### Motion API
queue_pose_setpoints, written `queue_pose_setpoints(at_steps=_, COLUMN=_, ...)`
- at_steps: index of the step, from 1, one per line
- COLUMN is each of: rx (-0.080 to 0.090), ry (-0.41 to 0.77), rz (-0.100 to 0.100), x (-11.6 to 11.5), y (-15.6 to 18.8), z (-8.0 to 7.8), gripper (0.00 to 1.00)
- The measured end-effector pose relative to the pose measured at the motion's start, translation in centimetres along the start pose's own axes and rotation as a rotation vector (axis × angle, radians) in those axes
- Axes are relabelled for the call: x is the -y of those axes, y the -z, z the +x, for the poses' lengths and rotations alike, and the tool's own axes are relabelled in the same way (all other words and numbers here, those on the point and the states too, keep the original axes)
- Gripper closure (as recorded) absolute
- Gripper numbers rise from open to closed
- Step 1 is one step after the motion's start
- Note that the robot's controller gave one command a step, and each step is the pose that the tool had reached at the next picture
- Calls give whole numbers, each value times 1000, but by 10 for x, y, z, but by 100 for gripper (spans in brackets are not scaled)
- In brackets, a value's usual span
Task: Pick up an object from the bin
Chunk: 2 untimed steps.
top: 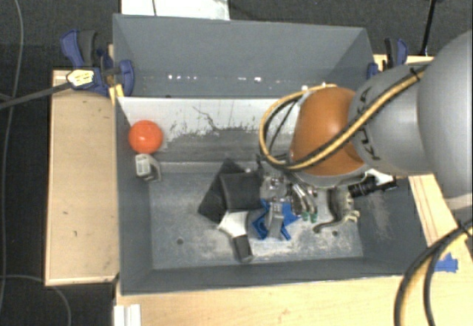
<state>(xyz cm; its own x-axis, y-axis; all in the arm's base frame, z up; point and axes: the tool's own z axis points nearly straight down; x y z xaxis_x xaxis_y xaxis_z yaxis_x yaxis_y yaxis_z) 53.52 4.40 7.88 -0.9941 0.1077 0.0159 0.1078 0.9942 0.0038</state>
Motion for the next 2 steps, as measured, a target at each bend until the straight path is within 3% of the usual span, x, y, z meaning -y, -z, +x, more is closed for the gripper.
queue_pose_setpoints(at_steps=2, rx=3, ry=3, rz=-1, x=-2, y=11, z=-5, gripper=100)
